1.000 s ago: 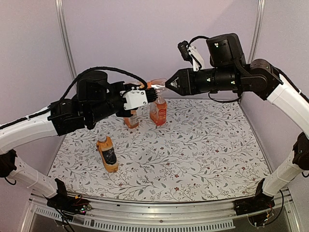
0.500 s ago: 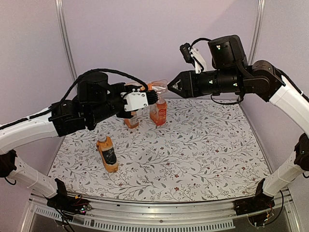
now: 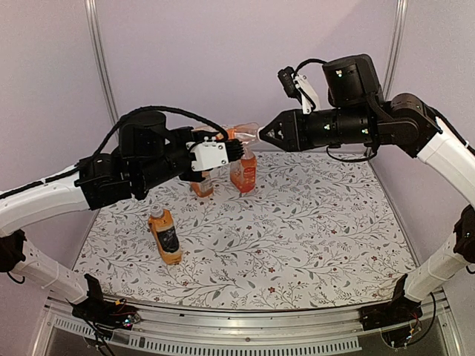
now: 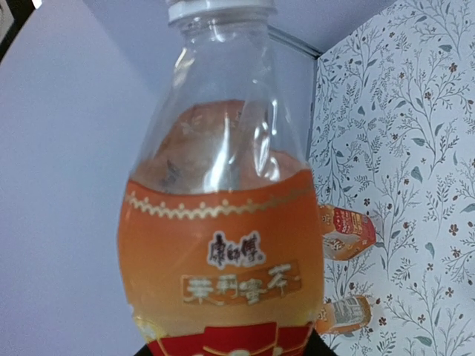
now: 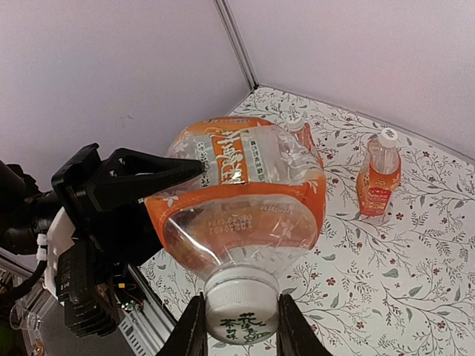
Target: Unscrew the bottle caps
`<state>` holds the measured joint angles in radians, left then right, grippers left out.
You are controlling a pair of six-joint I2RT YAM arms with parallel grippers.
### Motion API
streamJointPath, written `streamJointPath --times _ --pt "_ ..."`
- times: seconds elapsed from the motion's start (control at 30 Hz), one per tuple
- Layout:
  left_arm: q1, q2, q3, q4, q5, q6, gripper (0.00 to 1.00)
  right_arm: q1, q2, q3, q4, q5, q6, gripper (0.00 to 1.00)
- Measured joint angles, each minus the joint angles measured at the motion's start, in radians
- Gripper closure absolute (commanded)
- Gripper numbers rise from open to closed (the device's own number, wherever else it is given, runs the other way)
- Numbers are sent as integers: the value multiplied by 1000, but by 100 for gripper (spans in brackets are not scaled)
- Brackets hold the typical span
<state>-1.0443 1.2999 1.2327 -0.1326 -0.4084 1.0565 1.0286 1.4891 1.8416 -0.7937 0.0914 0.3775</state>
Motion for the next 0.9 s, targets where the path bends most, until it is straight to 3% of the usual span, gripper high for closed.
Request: streamJointPath --times 0.13,0.23,0.5,0.7,0.77,0.83,0.9 --pt "0 0 3 -13 6 -17 93 -1 0 0 -1 -28 -18 100" --pt "1 0 51 -127 56 -77 99 -5 0 0 -13 -77 -61 100" --pt "6 -19 209 -614 422 -298 100 62 -22 -28 -150 -231 -474 100" --pt "6 -16 222 -739 594 -415 100 85 -11 -19 -224 -318 -656 98" --pt "6 -12 222 -746 610 -430 100 85 -10 -19 -233 -328 -689 78" --pt "6 -11 221 -743 610 -439 100 85 -10 -19 -232 -327 -708 42" --pt "5 -14 209 -717 611 -440 100 85 -14 -28 -222 -321 -708 20"
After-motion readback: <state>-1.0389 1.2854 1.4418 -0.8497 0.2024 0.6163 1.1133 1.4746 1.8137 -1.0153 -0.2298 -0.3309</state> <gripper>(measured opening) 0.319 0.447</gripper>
